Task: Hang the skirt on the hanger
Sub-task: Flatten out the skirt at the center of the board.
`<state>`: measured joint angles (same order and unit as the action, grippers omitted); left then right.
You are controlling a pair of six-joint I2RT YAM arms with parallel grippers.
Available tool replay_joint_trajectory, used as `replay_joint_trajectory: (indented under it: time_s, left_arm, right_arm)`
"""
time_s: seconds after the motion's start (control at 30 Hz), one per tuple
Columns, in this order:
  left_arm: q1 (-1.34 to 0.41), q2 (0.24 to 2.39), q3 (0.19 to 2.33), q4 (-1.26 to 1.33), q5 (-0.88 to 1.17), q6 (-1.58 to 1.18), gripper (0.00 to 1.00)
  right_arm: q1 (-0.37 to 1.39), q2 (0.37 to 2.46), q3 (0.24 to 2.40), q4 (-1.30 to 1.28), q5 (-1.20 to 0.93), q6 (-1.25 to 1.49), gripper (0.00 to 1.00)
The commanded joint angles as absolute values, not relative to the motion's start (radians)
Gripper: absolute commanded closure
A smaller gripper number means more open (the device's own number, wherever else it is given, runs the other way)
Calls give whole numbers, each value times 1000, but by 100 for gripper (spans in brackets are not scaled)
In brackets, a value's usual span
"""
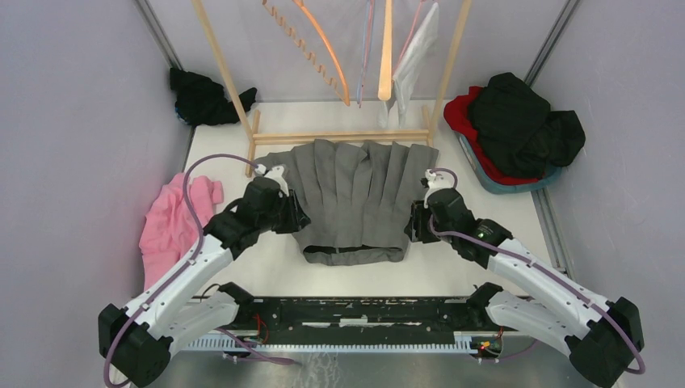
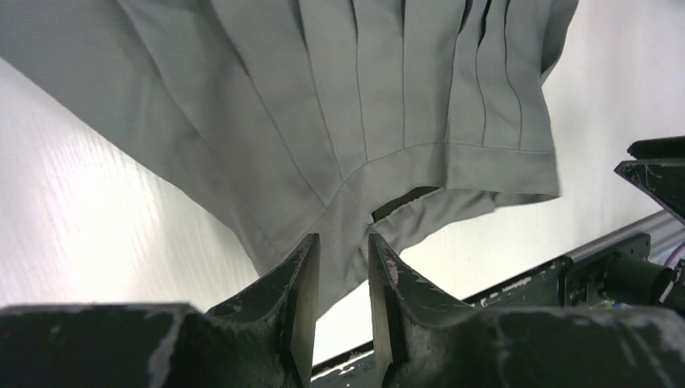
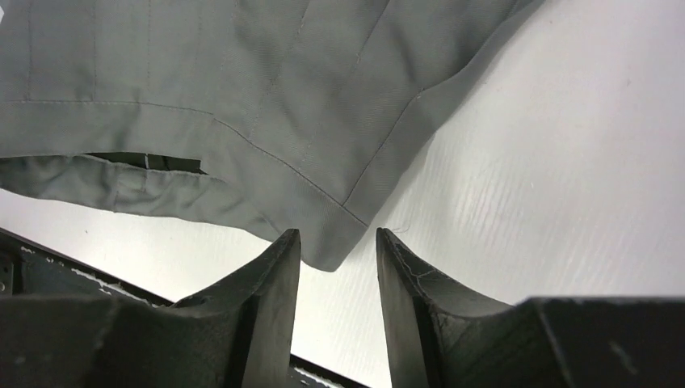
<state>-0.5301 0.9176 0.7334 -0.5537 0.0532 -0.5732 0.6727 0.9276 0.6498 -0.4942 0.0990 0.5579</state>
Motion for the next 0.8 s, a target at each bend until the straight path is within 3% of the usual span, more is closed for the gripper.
replay_joint_trajectory:
  time_s: [0.0, 0.27, 0.37, 0.5, 0.57, 0.63, 0.67, 0.77]
  left_arm:
    - [-559, 912, 745, -561, 52, -640, 64]
    - [-565, 973, 814, -510, 24, -639, 59]
    - [-559, 1037, 909, -511, -31, -609, 45]
    - [-514, 1163, 1138, -509, -43, -565, 33]
    - [-499, 1241, 1264, -506, -47, -555, 13]
    - [-490, 1310, 1413, -516, -57, -550, 8]
    - [-488, 1340, 1484, -523, -67, -547, 0]
    - [-481, 1442, 1714, -547, -93, -536, 1]
  right_arm:
    - [678, 900, 676, -551, 126, 562, 55]
    - [685, 978, 733, -493, 102, 511, 55]
    - [692, 1010, 758, -475, 95, 503, 55]
    - [697, 995, 782, -489, 88, 492, 55]
    - [699, 977, 792, -506, 86, 488, 55]
    - [699, 954, 796, -522, 80, 484, 55]
    - [699, 944, 798, -533, 78, 484, 55]
    - [701, 914, 804, -554, 66, 482, 55]
